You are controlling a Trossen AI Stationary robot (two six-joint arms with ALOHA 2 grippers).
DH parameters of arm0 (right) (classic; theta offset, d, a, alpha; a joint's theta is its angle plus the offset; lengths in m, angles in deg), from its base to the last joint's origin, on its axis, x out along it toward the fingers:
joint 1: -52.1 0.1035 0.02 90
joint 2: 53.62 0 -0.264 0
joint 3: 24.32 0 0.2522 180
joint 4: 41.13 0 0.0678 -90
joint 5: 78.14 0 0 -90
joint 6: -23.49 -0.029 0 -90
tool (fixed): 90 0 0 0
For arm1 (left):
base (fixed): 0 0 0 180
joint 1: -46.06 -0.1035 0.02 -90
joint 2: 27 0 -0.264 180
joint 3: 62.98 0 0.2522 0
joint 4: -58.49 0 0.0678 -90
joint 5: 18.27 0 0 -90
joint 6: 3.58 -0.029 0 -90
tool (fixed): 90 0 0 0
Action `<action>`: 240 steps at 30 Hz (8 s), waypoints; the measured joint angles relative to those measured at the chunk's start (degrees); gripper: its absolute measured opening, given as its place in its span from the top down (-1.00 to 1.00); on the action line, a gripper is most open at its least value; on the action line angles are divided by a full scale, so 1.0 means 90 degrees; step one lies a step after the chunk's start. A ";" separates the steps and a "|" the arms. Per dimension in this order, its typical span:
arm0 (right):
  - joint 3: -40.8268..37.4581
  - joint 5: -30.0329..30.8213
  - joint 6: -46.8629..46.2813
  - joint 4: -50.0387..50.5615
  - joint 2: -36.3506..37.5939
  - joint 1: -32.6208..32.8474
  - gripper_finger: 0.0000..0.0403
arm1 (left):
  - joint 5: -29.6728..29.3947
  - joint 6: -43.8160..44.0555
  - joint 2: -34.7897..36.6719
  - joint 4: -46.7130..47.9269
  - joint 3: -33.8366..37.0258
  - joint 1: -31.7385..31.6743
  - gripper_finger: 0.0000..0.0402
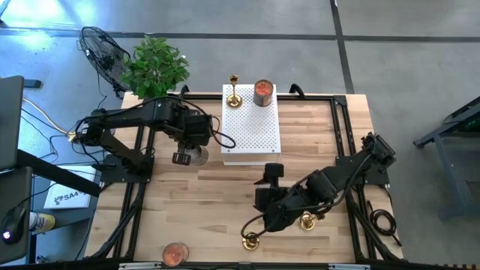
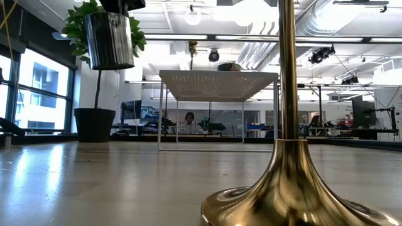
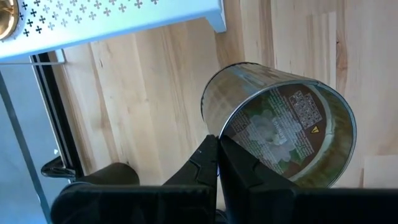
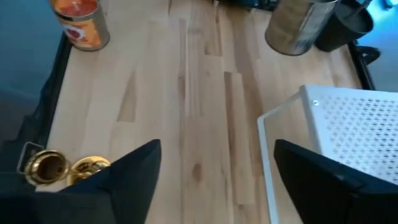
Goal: Pick & Place candle stick holders
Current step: Put the brown scented candle on the shelf
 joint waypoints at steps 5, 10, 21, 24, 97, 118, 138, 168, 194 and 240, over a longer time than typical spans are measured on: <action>0.0000 0.0323 0.0291 -0.0064 0.0000 0.0000 -0.76 | 0.0007 0.0002 0.0000 0.0000 0.0002 0.0000 1.00; 0.0000 -0.0036 0.0707 -0.0421 0.0000 -0.0034 -0.88 | 0.0009 0.0010 0.0000 0.0000 0.0002 0.0000 1.00; 0.0000 0.0118 0.0386 -0.0438 0.0000 -0.0177 -0.87 | 0.0263 0.0007 0.0000 -0.0001 0.0005 0.0000 1.00; 0.0000 0.0678 0.0063 -0.0403 0.0000 -0.0131 -0.87 | 0.0381 0.0008 0.0000 -0.0001 0.0005 0.0047 1.00; 0.0000 0.0249 0.1309 -0.1681 -0.0163 -0.1708 -0.86 | -0.0014 -0.2047 -0.0345 -0.1236 -0.1984 0.0868 1.00; 0.0000 -0.1083 0.1956 -0.2676 -0.0474 -0.1961 -0.86 | 0.0063 -0.2142 -0.0398 -0.1557 -0.1979 0.0876 1.00; -0.0002 -0.2250 0.2151 -0.3409 -0.0478 -0.2222 -0.86 | 0.0197 -0.2164 -0.0393 -0.1676 -0.1989 0.0874 1.00; -0.0005 -0.3093 0.2492 -0.3749 -0.0486 -0.2469 -0.22 | 0.0365 -0.2205 -0.0398 -0.1760 -0.1996 0.0869 1.00; 0.0024 -0.2472 0.2374 -0.2424 -0.0240 -0.2153 -0.03 | -0.0477 -0.1658 -0.0418 -0.1334 -0.1970 0.0857 1.00; 0.0002 -0.0694 -0.0185 0.1428 0.0039 -0.1773 -0.04 | 0.0799 0.2516 0.2118 -0.0012 -0.1897 0.0872 1.00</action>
